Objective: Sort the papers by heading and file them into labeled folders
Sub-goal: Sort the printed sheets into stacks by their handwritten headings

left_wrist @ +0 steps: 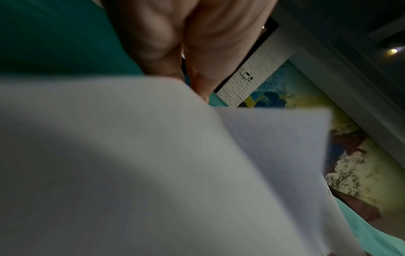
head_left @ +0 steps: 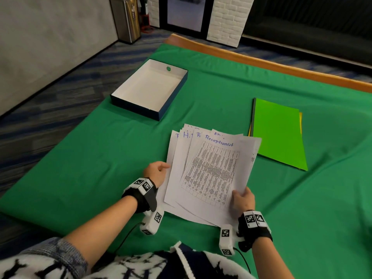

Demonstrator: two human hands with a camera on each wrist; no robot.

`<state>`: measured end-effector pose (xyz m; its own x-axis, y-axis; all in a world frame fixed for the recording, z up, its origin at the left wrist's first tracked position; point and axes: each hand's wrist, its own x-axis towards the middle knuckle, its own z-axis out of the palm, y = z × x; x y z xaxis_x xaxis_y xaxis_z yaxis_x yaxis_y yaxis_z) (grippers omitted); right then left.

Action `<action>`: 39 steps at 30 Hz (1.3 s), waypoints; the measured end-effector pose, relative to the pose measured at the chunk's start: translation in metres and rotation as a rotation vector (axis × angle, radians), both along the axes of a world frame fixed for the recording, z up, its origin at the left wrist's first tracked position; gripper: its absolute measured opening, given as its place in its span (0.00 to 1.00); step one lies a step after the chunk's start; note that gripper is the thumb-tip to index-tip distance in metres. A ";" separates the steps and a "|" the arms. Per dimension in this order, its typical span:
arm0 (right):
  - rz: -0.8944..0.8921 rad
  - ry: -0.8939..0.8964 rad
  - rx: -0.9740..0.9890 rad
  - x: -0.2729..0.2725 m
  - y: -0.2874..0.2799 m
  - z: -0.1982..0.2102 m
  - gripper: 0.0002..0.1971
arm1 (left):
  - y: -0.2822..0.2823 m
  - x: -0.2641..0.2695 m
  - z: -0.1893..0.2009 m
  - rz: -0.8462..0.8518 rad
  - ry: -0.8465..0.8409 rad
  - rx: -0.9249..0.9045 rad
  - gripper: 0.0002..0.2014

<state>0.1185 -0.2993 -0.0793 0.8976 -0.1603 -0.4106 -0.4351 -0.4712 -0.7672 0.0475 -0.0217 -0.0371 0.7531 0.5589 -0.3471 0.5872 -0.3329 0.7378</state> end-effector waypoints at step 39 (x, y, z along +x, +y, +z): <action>-0.019 0.038 0.231 -0.003 -0.005 0.015 0.19 | -0.025 0.003 0.014 0.040 -0.216 -0.146 0.17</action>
<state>0.1157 -0.3040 -0.0643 0.8785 -0.0752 -0.4719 -0.4730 -0.2762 -0.8366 0.0502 -0.0466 -0.0229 0.7965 0.5457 -0.2602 0.4216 -0.1930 0.8860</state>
